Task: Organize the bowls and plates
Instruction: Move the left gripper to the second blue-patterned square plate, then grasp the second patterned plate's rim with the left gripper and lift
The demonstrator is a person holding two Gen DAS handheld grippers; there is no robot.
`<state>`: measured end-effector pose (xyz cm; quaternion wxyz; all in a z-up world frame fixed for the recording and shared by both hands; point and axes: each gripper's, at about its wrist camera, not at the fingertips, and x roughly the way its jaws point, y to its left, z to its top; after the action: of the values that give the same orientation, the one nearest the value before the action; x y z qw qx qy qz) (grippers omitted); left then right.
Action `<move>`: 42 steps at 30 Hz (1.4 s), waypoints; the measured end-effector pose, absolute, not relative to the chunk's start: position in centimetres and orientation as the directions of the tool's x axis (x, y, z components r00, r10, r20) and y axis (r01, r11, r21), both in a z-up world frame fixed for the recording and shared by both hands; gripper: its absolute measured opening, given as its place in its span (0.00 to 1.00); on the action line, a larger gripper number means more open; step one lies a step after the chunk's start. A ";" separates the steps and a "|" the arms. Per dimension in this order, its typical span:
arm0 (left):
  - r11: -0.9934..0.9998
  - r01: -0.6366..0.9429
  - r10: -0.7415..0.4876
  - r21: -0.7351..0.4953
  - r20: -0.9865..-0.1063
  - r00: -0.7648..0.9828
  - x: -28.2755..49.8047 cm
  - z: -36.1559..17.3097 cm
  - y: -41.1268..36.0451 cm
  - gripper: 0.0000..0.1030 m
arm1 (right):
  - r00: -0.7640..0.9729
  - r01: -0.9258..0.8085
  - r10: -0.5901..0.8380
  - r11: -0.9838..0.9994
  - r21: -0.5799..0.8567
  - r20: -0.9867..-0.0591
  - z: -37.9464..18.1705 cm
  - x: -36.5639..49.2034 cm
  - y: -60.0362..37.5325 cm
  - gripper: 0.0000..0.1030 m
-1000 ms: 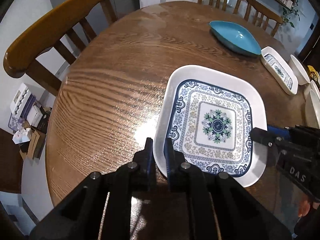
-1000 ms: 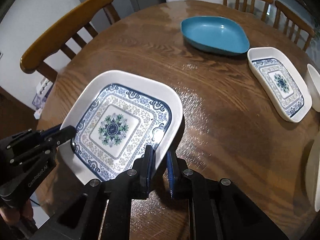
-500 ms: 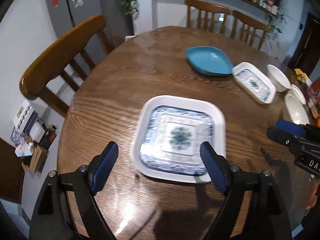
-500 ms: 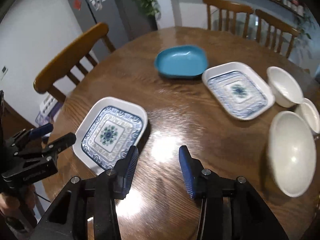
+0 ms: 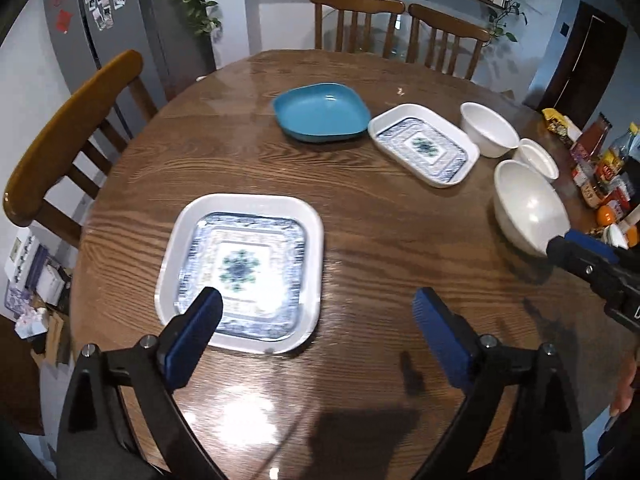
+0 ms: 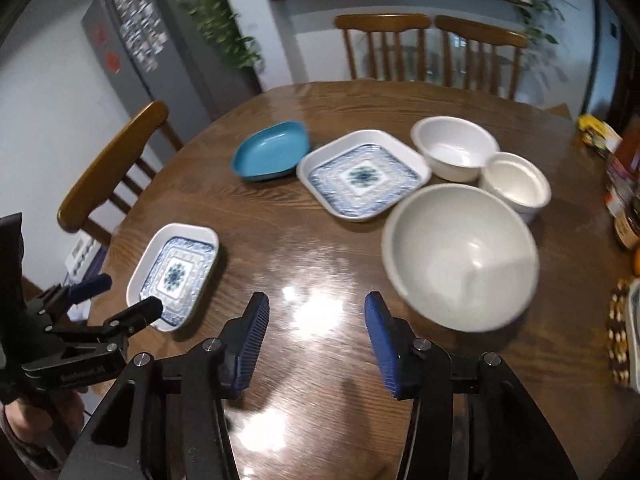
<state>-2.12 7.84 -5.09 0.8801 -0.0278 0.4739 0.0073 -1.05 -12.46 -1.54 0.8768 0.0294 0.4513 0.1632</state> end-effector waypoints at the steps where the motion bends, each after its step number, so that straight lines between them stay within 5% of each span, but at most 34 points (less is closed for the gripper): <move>1: 0.998 -0.039 -0.019 -0.048 -0.833 0.552 -2.0 -5.0 7.4 0.93 | 0.545 -0.249 0.303 0.949 0.194 -0.782 -1.4 -1.1 -13.0 0.49; 21: 0.991 -0.086 -0.038 -0.101 -0.837 0.546 8.9 -5.3 3.3 0.86 | 0.578 -0.226 0.296 0.953 0.200 -0.760 0.4 2.0 -17.0 0.49; 24: 0.991 -0.083 -0.045 -0.104 -0.850 0.525 10.9 -6.1 2.8 0.72 | 0.559 -0.229 0.303 0.951 0.208 -0.772 0.2 4.6 -16.0 0.49; 32: 0.989 -0.088 -0.065 -0.120 -0.882 0.466 16.3 -8.8 2.6 0.51 | 0.432 -0.186 0.286 0.956 0.225 -0.856 -1.9 14.4 -13.6 0.49; 42: 0.988 -0.079 -0.085 -0.130 -0.903 0.421 18.9 -10.7 2.7 0.34 | 0.285 -0.108 0.204 0.978 0.180 -0.937 -7.3 20.6 -13.4 0.48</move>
<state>18.86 2.67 -10.74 0.8396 -0.0762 0.5379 -0.0017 20.63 -13.41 -7.29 0.8005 0.0405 0.5900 0.0973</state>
